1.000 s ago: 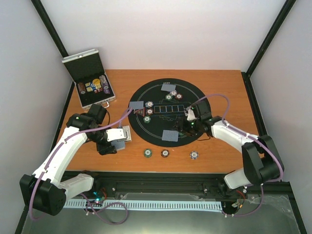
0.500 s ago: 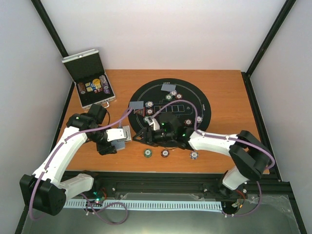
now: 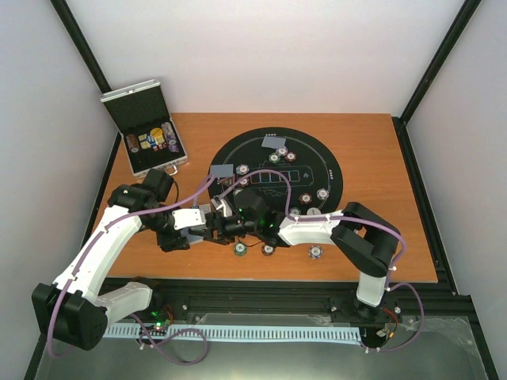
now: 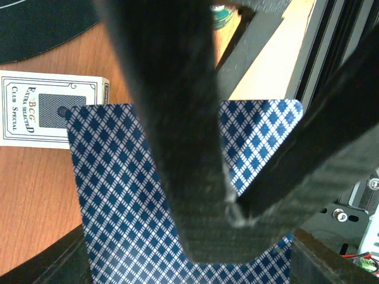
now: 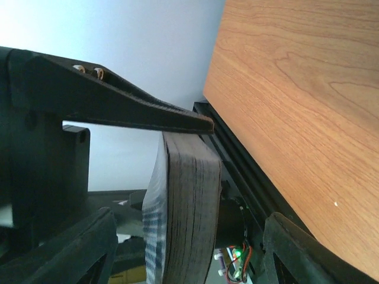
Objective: Distribute texas hold em gaming equipment
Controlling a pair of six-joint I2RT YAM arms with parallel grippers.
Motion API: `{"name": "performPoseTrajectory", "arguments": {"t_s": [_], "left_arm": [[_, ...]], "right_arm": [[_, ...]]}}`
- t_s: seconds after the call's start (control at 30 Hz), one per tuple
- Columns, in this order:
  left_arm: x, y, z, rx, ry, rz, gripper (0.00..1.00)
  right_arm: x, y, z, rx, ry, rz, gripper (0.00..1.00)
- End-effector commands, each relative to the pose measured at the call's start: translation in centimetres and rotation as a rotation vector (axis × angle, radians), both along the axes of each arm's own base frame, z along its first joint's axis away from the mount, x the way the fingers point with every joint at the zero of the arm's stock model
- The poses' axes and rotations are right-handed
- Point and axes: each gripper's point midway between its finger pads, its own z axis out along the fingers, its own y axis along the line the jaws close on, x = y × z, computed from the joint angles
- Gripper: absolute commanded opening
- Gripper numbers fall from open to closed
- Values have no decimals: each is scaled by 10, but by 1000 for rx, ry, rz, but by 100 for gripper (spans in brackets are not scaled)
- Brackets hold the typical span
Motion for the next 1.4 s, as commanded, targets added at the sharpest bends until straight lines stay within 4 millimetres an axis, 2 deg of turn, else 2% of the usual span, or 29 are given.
{"name": "performPoseTrajectory", "arguments": {"t_s": [0.0, 0.13, 0.23, 0.6, 0.8, 1.17, 1.3, 1.37], "left_arm": [[3, -3, 12, -23, -47, -22, 1], [3, -2, 13, -20, -50, -22, 1], [3, -2, 13, -20, -50, -21, 1], [4, -3, 16, -27, -60, -20, 1], [3, -2, 15, -23, -60, -21, 1], [2, -1, 15, -22, -67, -21, 1], [1, -1, 14, -21, -69, -21, 1], [1, -1, 14, -21, -69, -19, 1]], "right_arm": [[-4, 20, 13, 73, 4, 28, 67], [-2, 27, 1, 53, 27, 41, 65], [1, 26, -9, 27, 39, 35, 60], [21, -12, -45, -46, 96, -39, 50], [22, -15, -34, -44, 68, -45, 35], [21, -30, -20, -99, 2, -63, 16], [21, -31, -14, -97, -9, -71, 4], [23, -33, -11, -99, -17, -72, 3]]}}
